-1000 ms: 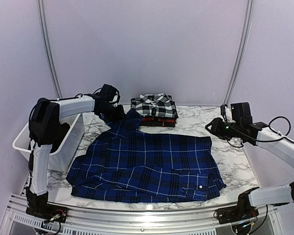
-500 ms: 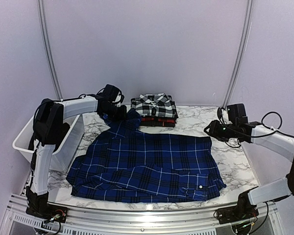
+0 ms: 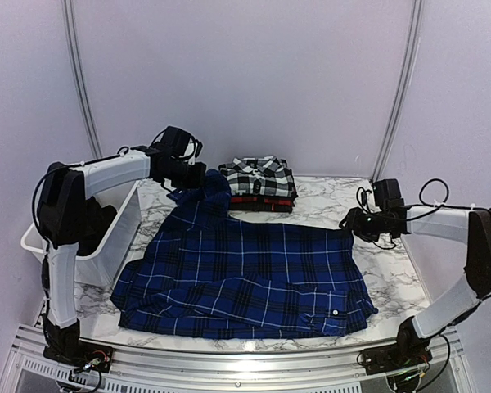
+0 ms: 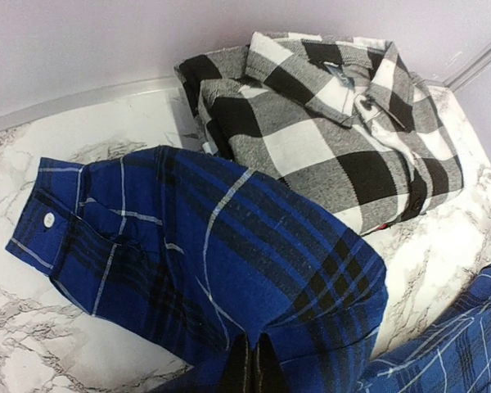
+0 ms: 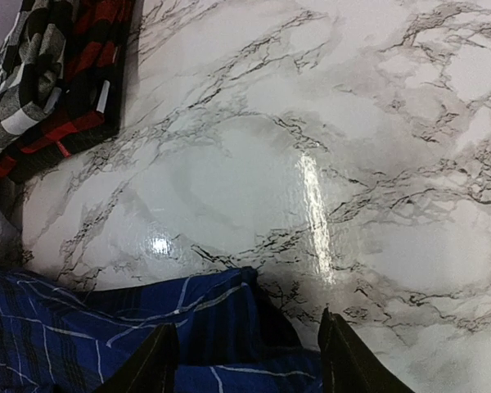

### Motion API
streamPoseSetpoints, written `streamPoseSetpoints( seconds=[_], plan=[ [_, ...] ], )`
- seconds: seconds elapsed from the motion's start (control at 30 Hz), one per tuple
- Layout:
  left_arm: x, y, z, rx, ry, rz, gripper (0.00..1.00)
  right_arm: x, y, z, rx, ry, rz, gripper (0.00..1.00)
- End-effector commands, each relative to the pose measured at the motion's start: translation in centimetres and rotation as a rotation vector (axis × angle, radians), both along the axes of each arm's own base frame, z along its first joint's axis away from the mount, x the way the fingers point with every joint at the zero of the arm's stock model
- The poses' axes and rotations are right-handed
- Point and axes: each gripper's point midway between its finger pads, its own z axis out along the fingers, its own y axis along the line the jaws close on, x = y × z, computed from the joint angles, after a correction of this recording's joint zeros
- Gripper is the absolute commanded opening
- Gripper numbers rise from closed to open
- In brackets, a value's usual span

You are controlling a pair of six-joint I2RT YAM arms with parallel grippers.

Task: Fold and stack the long sleeve shirts
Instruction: Pick up the 1/3-folded shirt from the center of the board, then fold the 1/3-folded shirt at the center of the board.

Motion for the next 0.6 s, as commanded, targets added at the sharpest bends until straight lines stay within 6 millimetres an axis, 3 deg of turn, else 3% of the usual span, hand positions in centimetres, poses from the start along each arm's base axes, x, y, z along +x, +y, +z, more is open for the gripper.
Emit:
streamPoseSetpoints(
  seconds=[0.0, 0.1, 0.17, 0.27, 0.33, 0.5, 0.57],
  plan=[
    [-0.7, 0.4, 3.4, -0.004, -0.073, -0.03, 0.0, 2.8, -0.2, 1.4, -0.002, -0.063, -0.006, 0.56],
    [-1.4, 0.5, 4.2, -0.01, -0.082, -0.051, 0.0, 3.1, 0.0, 0.4, -0.004, -0.037, 0.003, 0.55],
    [-2.1, 0.3, 4.8, -0.023, -0.082, -0.07, 0.0, 2.9, 0.2, 0.1, -0.006, -0.025, 0.019, 0.48],
    [-3.7, 0.4, 5.4, -0.041, -0.073, -0.086, 0.0, 2.1, 0.5, 0.2, -0.002, -0.03, 0.033, 0.2],
    [-5.3, 0.3, 5.3, -0.048, -0.054, -0.1, 0.0, 1.2, 0.8, 0.3, -0.02, -0.033, 0.045, 0.09],
    [-10.8, 0.4, 2.9, -0.038, 0.032, -0.129, 0.0, -1.4, 2.6, -1.1, -0.089, 0.007, 0.088, 0.0],
    [-13.5, 1.0, 0.3, -0.016, 0.103, -0.121, 0.0, -2.5, 2.7, -2.3, -0.11, 0.034, 0.086, 0.0]
  ],
)
